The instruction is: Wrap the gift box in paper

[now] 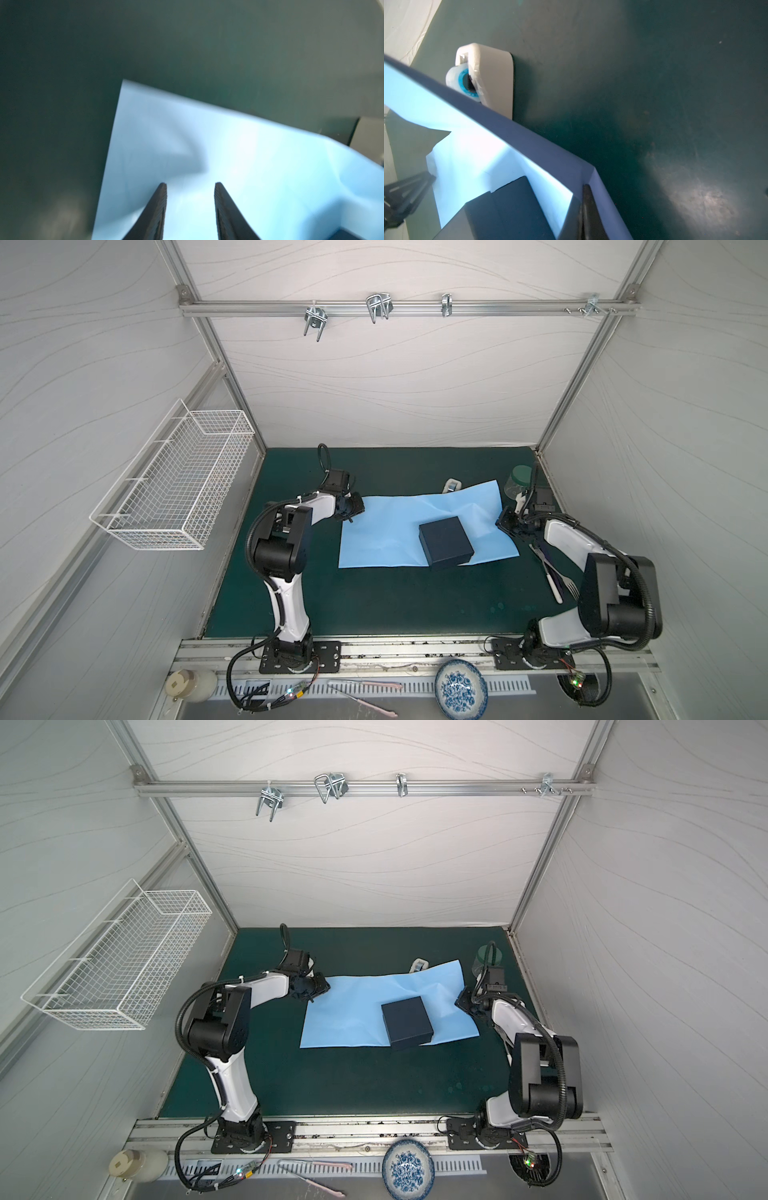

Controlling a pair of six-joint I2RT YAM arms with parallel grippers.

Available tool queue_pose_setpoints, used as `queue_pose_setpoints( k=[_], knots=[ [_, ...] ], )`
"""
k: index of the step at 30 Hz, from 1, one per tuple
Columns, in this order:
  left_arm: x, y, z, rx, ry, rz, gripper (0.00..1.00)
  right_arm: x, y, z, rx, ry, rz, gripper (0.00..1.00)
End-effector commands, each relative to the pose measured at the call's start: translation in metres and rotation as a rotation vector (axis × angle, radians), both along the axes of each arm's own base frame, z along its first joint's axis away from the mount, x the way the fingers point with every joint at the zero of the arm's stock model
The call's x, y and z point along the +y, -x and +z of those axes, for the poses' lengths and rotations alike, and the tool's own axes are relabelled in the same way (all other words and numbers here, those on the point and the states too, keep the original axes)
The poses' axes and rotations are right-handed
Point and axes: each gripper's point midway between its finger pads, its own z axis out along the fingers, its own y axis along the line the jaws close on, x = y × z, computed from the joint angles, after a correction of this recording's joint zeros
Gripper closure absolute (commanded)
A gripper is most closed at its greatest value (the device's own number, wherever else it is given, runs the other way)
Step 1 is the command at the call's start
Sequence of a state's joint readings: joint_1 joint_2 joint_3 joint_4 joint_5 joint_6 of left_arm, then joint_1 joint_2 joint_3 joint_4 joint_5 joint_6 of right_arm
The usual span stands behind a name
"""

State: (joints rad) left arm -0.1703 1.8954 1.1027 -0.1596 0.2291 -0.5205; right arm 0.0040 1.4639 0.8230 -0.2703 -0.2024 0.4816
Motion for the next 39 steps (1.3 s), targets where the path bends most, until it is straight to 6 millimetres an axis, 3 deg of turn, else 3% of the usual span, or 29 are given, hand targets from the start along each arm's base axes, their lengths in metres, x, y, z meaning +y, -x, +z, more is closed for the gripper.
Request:
queue_pose_setpoints(
  k=[1, 8, 15, 17, 26, 39],
  knots=[
    [0.004, 0.061, -0.034, 0.173, 0.005, 0.027, 0.59, 0.011, 0.016, -0.001, 0.024, -0.013, 0.053, 1.0],
    [0.017, 0.116, -0.034, 0.18, 0.0, 0.061, 0.62, 0.014, 0.042, -0.014, 0.057, -0.026, 0.07, 1.0],
    [0.013, 0.172, -0.037, 0.194, 0.042, 0.059, 0.66, 0.028, 0.046, -0.005, 0.057, -0.065, 0.128, 1.0],
    [0.008, 0.18, -0.029, 0.181, 0.075, 0.057, 0.67, 0.033, 0.053, -0.006, 0.066, -0.065, 0.144, 1.0],
    [0.03, 0.174, -0.012, 0.129, -0.033, 0.124, 0.64, 0.033, 0.089, -0.009, 0.093, -0.066, 0.157, 1.0],
    [0.059, 0.122, -0.01, 0.111, -0.166, 0.166, 0.62, 0.032, 0.117, 0.012, 0.085, -0.061, 0.173, 1.0]
  ],
)
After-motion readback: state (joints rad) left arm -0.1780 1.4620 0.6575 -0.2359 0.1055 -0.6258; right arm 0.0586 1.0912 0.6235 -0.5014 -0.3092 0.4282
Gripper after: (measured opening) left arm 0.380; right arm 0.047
